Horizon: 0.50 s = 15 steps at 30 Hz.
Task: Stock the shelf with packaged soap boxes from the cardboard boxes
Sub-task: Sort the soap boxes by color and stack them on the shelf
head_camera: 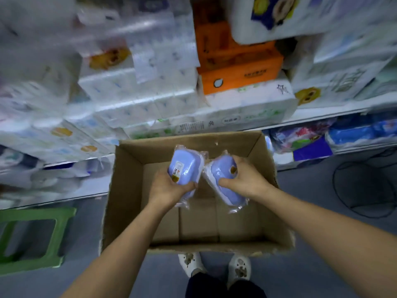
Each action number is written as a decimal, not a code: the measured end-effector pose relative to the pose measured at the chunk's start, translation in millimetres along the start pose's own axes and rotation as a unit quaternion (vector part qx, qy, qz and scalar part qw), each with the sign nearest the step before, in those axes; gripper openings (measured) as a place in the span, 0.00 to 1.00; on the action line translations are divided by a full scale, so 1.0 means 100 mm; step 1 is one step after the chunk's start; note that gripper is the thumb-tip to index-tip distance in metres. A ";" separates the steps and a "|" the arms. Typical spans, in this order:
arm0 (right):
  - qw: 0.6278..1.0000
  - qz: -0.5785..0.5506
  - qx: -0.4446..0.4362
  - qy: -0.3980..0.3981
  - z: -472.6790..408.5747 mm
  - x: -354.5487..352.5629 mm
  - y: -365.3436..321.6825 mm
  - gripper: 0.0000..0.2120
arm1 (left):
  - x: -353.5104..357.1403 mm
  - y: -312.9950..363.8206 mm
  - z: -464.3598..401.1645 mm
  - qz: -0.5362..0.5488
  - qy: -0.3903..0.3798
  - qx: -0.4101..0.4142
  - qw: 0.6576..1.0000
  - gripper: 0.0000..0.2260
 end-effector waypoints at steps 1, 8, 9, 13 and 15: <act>1.000 -0.011 -0.017 0.010 0.05 -0.12 -0.13 0.36 | -0.14 0.17 0.11 0.006 0.017 0.027 0.999 0.24; 0.989 -0.030 -0.141 0.025 0.52 -1.05 -1.15 0.34 | -1.14 0.95 0.89 0.041 0.112 0.121 0.985 0.20; 0.988 -0.030 -0.153 0.022 0.58 -1.17 -1.30 0.33 | -1.26 1.02 0.98 0.027 0.124 0.135 0.983 0.22; 0.978 -0.031 -0.202 0.048 0.72 -1.65 -1.84 0.37 | -1.77 1.42 1.24 0.017 0.162 0.199 0.966 0.31; 0.971 -0.020 -0.232 0.058 0.76 -1.87 -2.12 0.34 | -2.05 1.63 1.34 0.048 0.175 0.229 0.956 0.35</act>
Point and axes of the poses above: each hand's wrist, its own z-axis away from the middle knuckle, its own x-axis out of the palm, y = z × x, the point moved 4 cm from there along -z, towards the middle knuckle
